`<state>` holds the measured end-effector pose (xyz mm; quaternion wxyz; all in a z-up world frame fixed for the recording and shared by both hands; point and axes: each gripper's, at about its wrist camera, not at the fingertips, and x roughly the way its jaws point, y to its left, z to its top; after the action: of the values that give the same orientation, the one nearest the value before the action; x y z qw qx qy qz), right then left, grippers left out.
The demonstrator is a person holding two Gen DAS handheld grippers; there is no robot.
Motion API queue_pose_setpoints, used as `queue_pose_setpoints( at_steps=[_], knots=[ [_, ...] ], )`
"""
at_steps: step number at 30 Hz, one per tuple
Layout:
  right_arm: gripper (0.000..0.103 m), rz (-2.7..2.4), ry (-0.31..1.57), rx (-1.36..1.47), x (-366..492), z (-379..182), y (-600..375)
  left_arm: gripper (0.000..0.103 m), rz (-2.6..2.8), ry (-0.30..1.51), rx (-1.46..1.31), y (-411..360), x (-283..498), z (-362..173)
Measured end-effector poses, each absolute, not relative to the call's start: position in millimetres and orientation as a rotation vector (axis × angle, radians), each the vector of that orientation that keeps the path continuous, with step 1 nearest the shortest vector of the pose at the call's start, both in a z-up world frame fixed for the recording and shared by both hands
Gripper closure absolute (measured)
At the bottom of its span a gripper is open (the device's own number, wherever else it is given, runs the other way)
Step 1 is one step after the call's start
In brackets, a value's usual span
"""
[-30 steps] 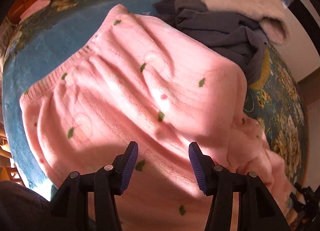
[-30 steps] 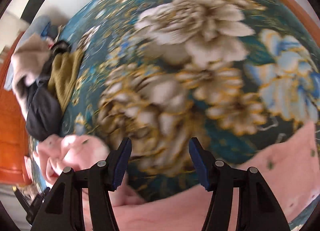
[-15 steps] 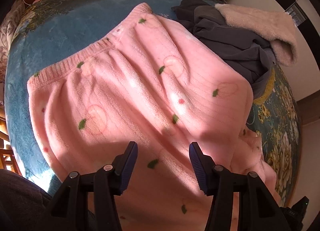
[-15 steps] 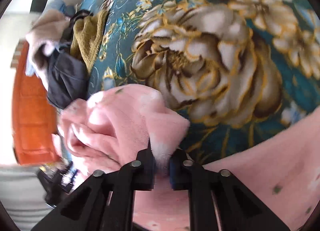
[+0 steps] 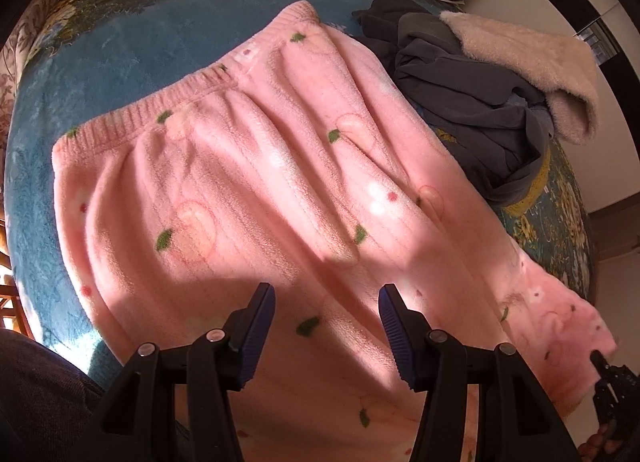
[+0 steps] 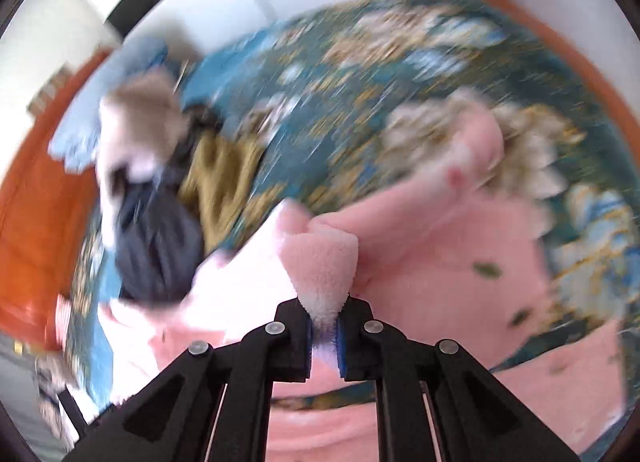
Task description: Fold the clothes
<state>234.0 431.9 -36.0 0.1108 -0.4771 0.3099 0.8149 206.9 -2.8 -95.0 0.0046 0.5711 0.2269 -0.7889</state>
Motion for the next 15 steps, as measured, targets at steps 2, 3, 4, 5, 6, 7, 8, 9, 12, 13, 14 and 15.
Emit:
queue_pose_setpoints(
  at_steps=[2, 3, 4, 5, 6, 7, 8, 9, 12, 13, 14, 15],
  knots=[
    [0.094, 2.386, 0.96, -1.514, 216.8, -65.5, 395.1, 0.045, -2.46, 0.725, 1.788, -5.9, 207.8, -95.2],
    [0.093, 2.385, 0.963, -1.558, 209.9, -78.1, 376.7, 0.045, -2.455, 0.735, 1.788, -7.6, 209.1, -95.5],
    [0.093, 2.383, 0.966, -1.603, 202.9, -90.6, 358.3, 0.044, -2.449, 0.746, 1.787, -9.3, 210.7, -95.8],
    [0.091, 2.384, 0.966, -1.63, 200.3, -96.2, 350.9, 0.044, -2.443, 0.757, 1.786, -11.0, 212.4, -96.1],
    [0.089, 2.386, 0.966, -1.654, 198.4, -100.7, 345.1, 0.044, -2.439, 0.761, 1.787, -11.9, 213.4, -96.3],
    [0.088, 2.387, 0.966, -1.678, 196.5, -105.2, 339.4, 0.044, -2.436, 0.763, 1.788, -12.6, 214.2, -96.5],
    [0.085, 2.389, 0.965, -1.702, 194.6, -109.8, 333.6, 0.044, -2.433, 0.765, 1.789, -13.3, 215.0, -96.6],
    [0.075, 2.39, 0.965, -1.727, 192.7, -114.3, 327.8, 0.043, -2.429, 0.768, 1.793, -13.4, 215.1, -97.3],
    [0.058, 2.467, 1.036, -1.773, 194.6, -105.8, 331.3, 0.043, -2.409, 0.769, 1.816, -13.9, 211.2, -102.5],
    [0.058, 2.513, 1.034, -1.74, 199.9, -92.6, 342.3, 0.043, -2.403, 0.767, 1.824, -13.2, 210.5, -103.9],
    [0.058, 2.559, 1.027, -1.701, 205.5, -78.7, 354.0, 0.043, -2.401, 0.765, 1.827, -12.7, 210.3, -104.4],
    [0.056, 2.59, 1.009, -1.639, 210.5, -66.0, 369.6, 0.043, -2.399, 0.764, 1.83, -12.2, 210.1, -104.7]
  ],
)
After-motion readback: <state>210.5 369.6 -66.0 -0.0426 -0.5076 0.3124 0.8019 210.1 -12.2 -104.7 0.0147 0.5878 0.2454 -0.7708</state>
